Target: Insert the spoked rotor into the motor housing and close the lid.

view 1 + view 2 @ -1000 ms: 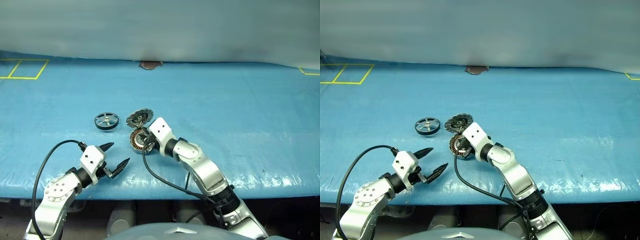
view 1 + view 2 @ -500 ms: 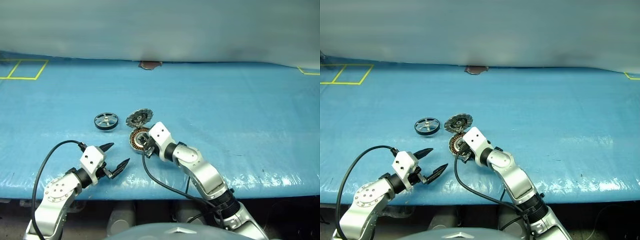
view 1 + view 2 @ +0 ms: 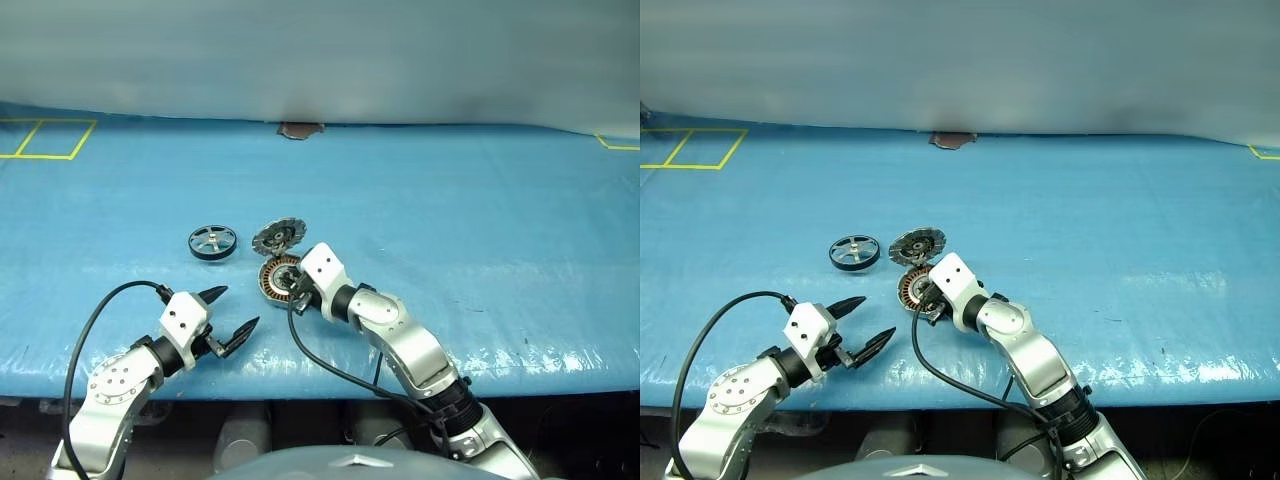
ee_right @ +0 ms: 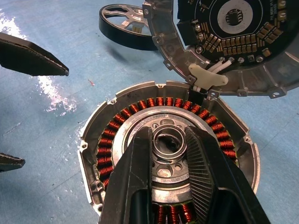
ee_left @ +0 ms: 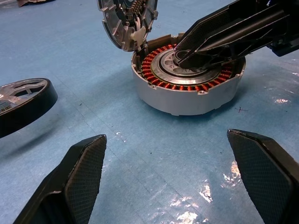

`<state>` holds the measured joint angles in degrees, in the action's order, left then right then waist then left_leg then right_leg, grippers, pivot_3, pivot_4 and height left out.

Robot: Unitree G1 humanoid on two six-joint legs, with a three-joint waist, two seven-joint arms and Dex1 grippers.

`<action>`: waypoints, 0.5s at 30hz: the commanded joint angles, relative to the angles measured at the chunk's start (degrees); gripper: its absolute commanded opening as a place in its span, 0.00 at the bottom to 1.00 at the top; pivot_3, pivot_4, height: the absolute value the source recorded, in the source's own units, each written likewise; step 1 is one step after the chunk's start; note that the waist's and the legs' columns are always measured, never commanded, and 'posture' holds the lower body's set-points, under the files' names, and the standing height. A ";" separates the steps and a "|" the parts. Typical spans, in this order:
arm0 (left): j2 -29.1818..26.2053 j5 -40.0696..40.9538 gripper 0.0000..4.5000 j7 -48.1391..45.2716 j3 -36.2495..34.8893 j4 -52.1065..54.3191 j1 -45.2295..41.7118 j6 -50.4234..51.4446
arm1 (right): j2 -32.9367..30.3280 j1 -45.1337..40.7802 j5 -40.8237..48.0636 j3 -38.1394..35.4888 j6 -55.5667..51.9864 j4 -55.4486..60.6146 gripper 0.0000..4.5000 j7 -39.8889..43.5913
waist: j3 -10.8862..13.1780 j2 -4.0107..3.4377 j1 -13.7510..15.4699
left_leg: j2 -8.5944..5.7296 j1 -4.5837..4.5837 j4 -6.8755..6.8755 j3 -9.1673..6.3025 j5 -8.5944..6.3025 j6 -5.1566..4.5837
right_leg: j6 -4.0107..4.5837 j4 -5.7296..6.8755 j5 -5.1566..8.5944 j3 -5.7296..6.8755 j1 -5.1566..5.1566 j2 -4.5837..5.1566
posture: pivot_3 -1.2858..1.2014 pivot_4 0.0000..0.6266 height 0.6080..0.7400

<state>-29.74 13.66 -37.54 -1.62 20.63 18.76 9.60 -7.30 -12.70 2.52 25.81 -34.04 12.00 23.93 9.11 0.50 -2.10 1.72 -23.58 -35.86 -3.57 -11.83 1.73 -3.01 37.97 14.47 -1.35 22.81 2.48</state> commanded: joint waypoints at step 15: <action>-0.04 0.37 1.00 -0.20 -0.66 0.50 -0.05 -0.79 | -0.98 -2.42 1.03 -0.32 -6.45 10.62 0.02 -1.78 | 0.00 -0.01 0.01 | -0.01 -0.02 0.00 0.01 0.00 0.00 | 0.00 -0.01 0.00 0.00 0.03 0.01 | 0.52 0.24 1.00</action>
<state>-29.74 13.66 -37.57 -1.62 20.53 18.82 9.60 -8.73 -14.32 4.43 24.54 -40.60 20.33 22.58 9.11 0.50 -2.10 1.71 -23.60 -35.85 -3.56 -11.83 1.73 -3.01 37.96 14.47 -1.35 22.84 2.49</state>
